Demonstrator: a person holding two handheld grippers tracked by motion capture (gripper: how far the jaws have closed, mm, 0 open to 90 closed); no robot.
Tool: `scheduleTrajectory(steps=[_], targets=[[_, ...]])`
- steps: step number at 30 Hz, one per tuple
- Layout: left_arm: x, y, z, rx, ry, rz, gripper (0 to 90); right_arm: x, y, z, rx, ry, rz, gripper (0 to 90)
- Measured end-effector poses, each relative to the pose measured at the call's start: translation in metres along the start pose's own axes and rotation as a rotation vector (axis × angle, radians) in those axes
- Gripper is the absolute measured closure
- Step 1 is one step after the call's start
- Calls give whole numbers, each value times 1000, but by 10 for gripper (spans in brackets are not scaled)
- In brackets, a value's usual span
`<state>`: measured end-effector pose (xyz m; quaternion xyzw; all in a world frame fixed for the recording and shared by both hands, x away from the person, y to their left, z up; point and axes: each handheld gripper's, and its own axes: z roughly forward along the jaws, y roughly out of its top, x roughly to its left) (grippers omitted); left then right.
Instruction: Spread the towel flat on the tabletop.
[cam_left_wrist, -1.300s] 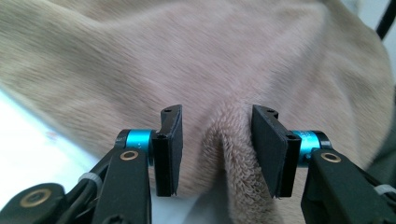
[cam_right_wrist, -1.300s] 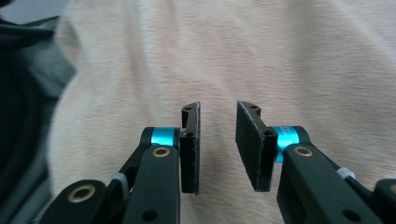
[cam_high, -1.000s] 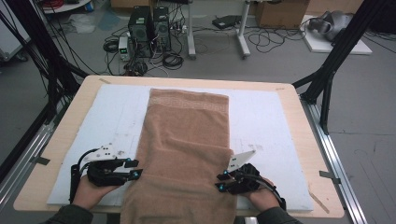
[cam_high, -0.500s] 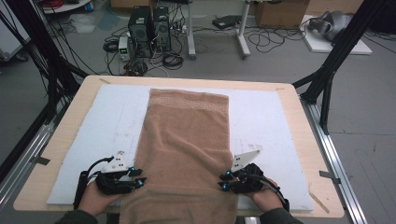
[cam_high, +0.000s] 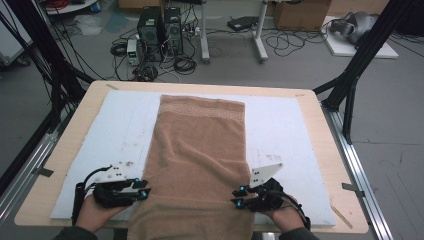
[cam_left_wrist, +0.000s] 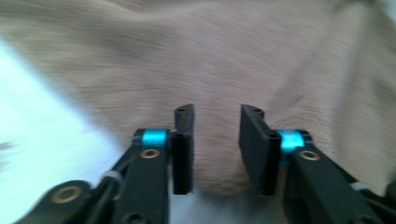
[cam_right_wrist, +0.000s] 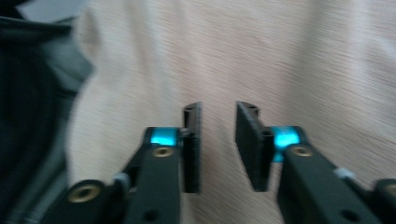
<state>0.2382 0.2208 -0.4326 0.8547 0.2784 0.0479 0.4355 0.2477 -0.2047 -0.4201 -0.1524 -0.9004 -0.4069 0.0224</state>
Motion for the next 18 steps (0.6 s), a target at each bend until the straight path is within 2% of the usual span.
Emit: scheduleTrajectory(steps=[2, 3, 4, 5, 7, 8, 11, 13, 14, 15, 16, 18], targets=[[-6, -1, 9, 37, -32, 20, 563, 7, 2, 11, 20, 14, -26, 637], [-10, -3, 14, 58, -35, 30, 541, 8, 3, 18, 36, 21, -39, 628], [-14, -5, 15, 45, -7, 56, 526, 10, 2, 24, 59, 15, -46, 629], [-17, -7, 15, 33, 39, 73, 562, 12, 2, 30, 81, 12, -54, 652], [-19, -10, 12, 32, 53, 76, 777, 16, 0, 34, 74, -18, -69, 748], [-20, -11, 10, 32, 58, 77, 849, 17, 0, 33, 74, -11, -67, 826], [-25, -15, 3, 26, 64, 84, 870, 19, -1, 32, 76, 19, -68, 842], [-31, -18, -5, 17, 39, 79, 870, 24, -1, 30, 73, 85, -81, 837], [-33, -19, -10, 7, 24, 78, 869, 27, 0, 27, 57, 95, -94, 810], [-34, -19, -14, -2, 11, 76, 859, 29, 1, 22, 40, 82, -91, 756], [-34, -18, -16, -12, 14, 70, 821, 28, 2, 15, 12, 47, -81, 744], [-29, -17, -16, -17, 28, 54, 660, 20, 1, 5, 8, -37, -58, 692]])
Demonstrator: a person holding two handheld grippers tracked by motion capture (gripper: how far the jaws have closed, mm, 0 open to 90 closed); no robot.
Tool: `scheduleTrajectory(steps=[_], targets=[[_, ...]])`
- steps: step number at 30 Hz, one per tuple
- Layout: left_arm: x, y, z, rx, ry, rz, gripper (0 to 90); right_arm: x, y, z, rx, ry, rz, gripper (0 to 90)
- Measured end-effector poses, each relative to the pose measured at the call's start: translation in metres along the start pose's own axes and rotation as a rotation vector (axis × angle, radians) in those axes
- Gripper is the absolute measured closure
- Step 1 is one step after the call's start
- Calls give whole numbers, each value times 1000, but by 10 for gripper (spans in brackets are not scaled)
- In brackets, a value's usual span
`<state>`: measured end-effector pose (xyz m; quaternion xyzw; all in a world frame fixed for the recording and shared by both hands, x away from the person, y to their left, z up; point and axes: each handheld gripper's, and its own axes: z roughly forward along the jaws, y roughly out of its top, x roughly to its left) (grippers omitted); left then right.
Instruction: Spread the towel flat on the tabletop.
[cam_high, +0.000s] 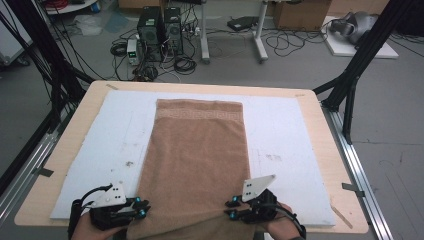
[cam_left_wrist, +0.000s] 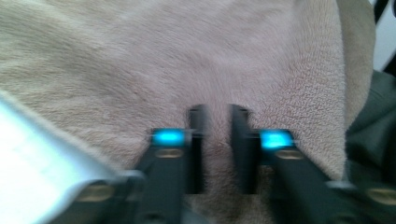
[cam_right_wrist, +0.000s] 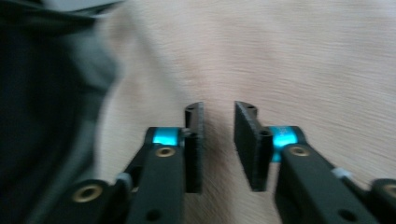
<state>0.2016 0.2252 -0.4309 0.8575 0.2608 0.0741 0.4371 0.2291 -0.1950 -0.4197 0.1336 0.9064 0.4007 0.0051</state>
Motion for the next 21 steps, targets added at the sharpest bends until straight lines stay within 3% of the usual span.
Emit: scheduleTrajectory(steps=[3, 5, 7, 9, 11, 12, 14, 16, 18, 19, 21], targets=[[5, -1, 11, 27, 3, -5, 572, -8, -4, 3, 24, -3, 38, 643], [5, -4, 18, 49, 23, 23, 584, -6, -7, 8, 39, 19, 32, 644], [6, -4, 18, 36, 35, 2, 654, -4, -10, 14, 57, 29, 21, 704], [6, -6, 16, 27, 46, -9, 763, -1, -12, 15, 53, 83, 31, 829], [4, -8, 14, 22, 60, -9, 856, 4, -13, 16, 65, 107, 15, 856], [2, -9, 13, 19, 67, -2, 869, 7, -13, 16, 72, 134, 6, 857], [-2, -10, 12, 11, 74, -3, 873, 12, -13, 14, 72, 134, -15, 848], [-2, -11, 10, 2, 70, -17, 871, 11, -13, 9, 33, 142, 3, 821], [2, -10, 8, -9, 68, -39, 850, 6, -12, 4, -2, 111, 40, 751], [4, -8, 7, -21, 86, -54, 790, 3, -11, 2, -14, 89, 53, 690], [9, -2, 6, -65, 111, -86, 662, -4, -9, -1, -34, 59, 80, 660]])
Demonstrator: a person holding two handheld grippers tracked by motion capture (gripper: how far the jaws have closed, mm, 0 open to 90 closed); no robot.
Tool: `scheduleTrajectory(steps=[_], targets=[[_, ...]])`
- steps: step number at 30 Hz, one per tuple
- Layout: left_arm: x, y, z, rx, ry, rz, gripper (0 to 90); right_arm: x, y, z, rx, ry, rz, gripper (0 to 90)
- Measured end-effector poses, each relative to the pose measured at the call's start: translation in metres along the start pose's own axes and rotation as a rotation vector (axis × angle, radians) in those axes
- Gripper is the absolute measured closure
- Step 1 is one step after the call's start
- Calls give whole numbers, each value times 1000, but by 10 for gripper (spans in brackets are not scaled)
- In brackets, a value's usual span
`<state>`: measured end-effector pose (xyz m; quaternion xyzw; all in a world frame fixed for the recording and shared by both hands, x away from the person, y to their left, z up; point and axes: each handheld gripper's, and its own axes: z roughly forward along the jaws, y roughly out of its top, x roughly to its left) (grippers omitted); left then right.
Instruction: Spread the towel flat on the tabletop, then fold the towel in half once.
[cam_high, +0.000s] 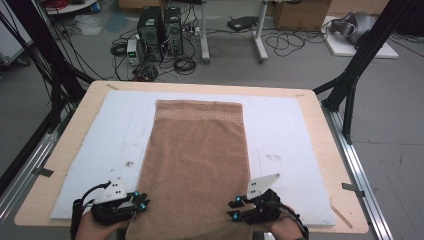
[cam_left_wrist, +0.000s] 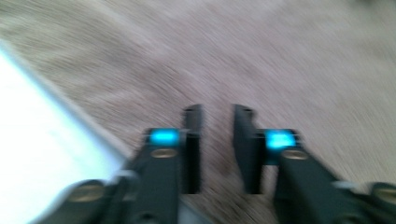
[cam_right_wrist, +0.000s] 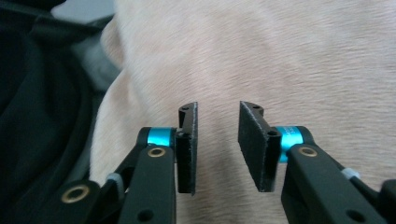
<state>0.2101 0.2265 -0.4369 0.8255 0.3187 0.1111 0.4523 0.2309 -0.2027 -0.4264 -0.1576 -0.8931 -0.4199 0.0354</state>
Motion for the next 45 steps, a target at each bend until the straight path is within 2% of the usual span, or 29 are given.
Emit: scheduleTrajectory(steps=[3, 6, 9, 12, 16, 20, 22, 24, 28, 36, 39, 43, 45], targets=[[8, 12, 2, -34, 10, -19, 541, -10, 5, -3, -14, -55, 24, 573], [20, 22, 6, -43, 8, -22, 491, -22, 12, -6, -17, -114, 35, 497], [32, 28, 12, -57, 31, -39, 420, -34, 19, -7, -44, -152, 61, 384], [42, 33, 20, -63, 40, -62, 368, -49, 25, -8, -52, -188, 80, 333], [50, 40, 24, -62, 51, -70, 331, -68, 34, -11, -55, -224, 100, 287], [60, 52, 24, -64, 61, -80, 320, -83, 47, -18, -73, -264, 106, 258], [65, 58, 23, -66, 49, -94, 331, -88, 51, -20, -96, -283, 109, 247], [68, 62, 22, -66, 59, -90, 334, -91, 55, -21, -105, -280, 111, 246], [70, 68, 20, -68, 68, -73, 334, -91, 58, -21, -82, -287, 99, 246], [76, 71, 24, -57, 68, -91, 332, -98, 57, -18, -54, -288, 90, 253], [79, 81, 25, -47, 80, -60, 331, -104, 60, -18, -37, -309, 82, 253], [93, 97, 30, -42, 100, -64, 339, -116, 70, -21, -24, -325, 71, 263], [100, 105, 33, -40, 110, -67, 348, -123, 75, -24, -25, -332, 83, 270]])
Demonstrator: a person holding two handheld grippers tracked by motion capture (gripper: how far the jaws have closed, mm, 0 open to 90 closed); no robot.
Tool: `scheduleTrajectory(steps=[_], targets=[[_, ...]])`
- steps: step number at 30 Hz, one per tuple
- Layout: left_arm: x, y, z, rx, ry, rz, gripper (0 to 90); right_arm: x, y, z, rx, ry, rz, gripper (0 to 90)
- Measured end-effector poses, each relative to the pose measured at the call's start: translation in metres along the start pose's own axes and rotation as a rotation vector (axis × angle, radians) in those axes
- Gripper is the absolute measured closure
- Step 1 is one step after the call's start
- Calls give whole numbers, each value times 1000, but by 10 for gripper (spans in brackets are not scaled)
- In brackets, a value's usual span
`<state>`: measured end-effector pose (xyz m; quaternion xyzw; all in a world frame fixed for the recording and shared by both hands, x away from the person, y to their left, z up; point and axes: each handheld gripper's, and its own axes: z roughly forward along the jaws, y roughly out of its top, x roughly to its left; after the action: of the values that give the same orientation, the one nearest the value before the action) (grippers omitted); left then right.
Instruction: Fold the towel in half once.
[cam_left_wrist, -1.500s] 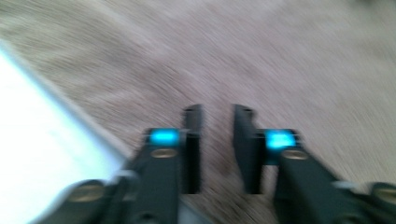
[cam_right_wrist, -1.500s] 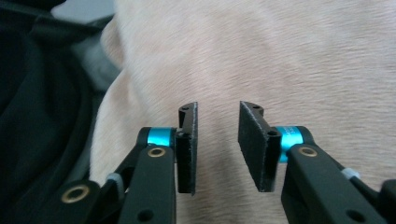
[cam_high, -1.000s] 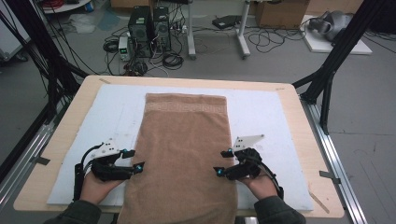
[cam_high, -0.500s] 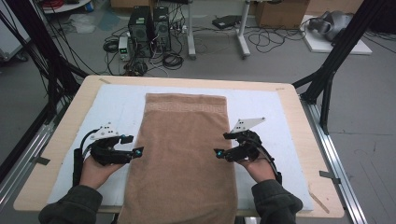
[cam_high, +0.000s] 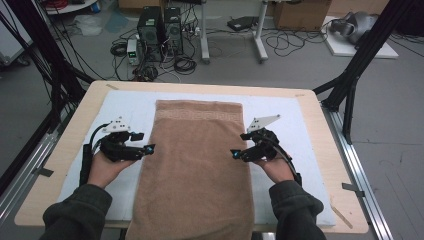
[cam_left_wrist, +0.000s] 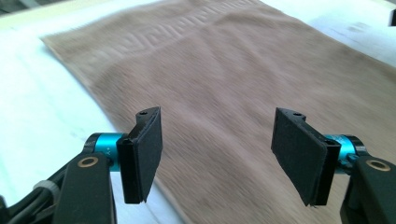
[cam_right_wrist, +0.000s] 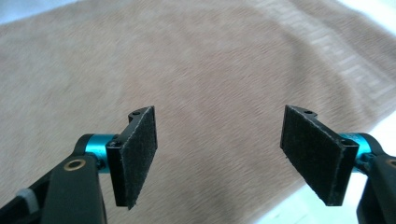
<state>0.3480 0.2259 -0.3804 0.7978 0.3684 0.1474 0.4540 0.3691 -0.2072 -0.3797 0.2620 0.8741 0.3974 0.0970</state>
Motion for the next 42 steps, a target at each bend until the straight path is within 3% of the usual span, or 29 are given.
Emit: scheduleTrajectory(steps=[4, 5, 7, 16, 20, 22, 23, 24, 27, 30, 35, 39, 42], targets=[[9, 9, 16, -18, -14, -29, 363, -16, 9, 7, 8, -11, 19, 299], [12, 9, 20, -19, -9, -20, 372, -18, 9, 10, 5, -14, 21, 317], [17, 6, 29, -17, 8, -28, 396, -24, 8, 17, 5, -31, 29, 329], [44, -12, 67, 96, 92, -83, 468, -48, -5, 49, 60, -112, 77, 430], [44, -14, 74, 67, 132, -145, 507, -56, -13, 58, 101, -117, 99, 476], [44, -14, 79, 89, 148, -126, 559, -58, -16, 62, 122, -110, 102, 519], [46, -15, 81, 134, 150, -113, 590, -58, -17, 63, 123, -108, 103, 529], [45, -15, 82, 130, 158, -105, 609, -59, -17, 63, 118, -107, 108, 554], [45, -15, 83, 134, 188, -83, 719, -59, -17, 64, 110, -95, 109, 682], [46, -15, 82, 133, 186, -99, 836, -60, -16, 64, 108, -54, 132, 816], [44, -9, 72, 101, 147, -101, 859, -60, -13, 55, 91, -42, 154, 844], [39, 1, 45, 36, 97, -85, 861, -53, -6, 30, 26, -14, 143, 844], [28, 4, 23, 36, 62, -44, 861, -41, -2, 7, -18, 30, 139, 843]])
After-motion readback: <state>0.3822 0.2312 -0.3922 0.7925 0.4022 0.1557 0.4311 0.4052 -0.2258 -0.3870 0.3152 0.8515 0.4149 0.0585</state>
